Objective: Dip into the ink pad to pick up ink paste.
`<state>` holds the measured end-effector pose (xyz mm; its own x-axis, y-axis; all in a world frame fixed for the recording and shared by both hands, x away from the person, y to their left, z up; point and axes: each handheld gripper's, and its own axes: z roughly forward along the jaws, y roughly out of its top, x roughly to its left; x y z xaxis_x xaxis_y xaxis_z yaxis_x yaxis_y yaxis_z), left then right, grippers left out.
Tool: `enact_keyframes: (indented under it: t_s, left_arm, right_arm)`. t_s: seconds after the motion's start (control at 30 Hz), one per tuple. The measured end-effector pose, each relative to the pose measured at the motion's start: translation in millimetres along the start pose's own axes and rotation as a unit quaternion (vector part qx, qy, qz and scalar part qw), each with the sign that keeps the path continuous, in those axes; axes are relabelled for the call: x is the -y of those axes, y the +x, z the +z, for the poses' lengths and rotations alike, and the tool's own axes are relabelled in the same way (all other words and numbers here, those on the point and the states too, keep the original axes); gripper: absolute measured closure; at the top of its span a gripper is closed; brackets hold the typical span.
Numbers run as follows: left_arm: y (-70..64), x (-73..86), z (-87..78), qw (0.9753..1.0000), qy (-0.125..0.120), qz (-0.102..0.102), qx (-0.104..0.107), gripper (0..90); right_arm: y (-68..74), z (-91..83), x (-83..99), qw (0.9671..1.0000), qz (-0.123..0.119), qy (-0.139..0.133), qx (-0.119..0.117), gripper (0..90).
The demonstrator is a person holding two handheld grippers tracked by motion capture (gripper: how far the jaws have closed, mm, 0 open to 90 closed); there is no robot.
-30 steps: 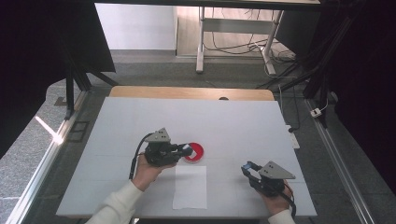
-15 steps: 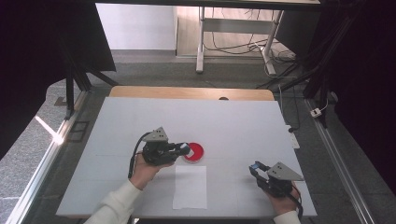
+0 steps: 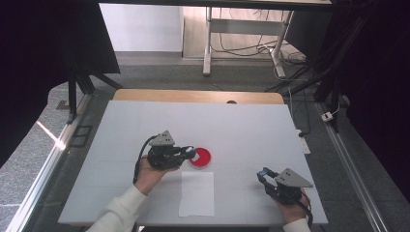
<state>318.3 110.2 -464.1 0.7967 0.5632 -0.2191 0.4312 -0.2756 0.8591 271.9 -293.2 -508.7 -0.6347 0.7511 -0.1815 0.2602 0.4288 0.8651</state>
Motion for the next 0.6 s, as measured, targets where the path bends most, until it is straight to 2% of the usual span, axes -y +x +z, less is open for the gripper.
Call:
enact_keyframes:
  t_s: [0.2,0.37,0.6]
  left_arm:
    - [1.6,-4.4,2.0,1.0000,0.005,0.002,-0.002,75.6]
    - [2.1,-16.5,8.6,0.9998,0.013,0.012,-0.002,75.5]
    - [4.1,-29.5,17.6,0.9997,0.018,0.010,0.010,75.5]
  right_arm:
    - [-1.1,0.0,0.1,1.0000,0.002,-0.001,0.003,64.5]
    - [-0.8,0.0,-0.6,1.0000,-0.001,-0.003,0.003,64.6]
    - [-1.9,-0.8,-0.5,1.0000,0.001,-0.003,0.002,64.6]
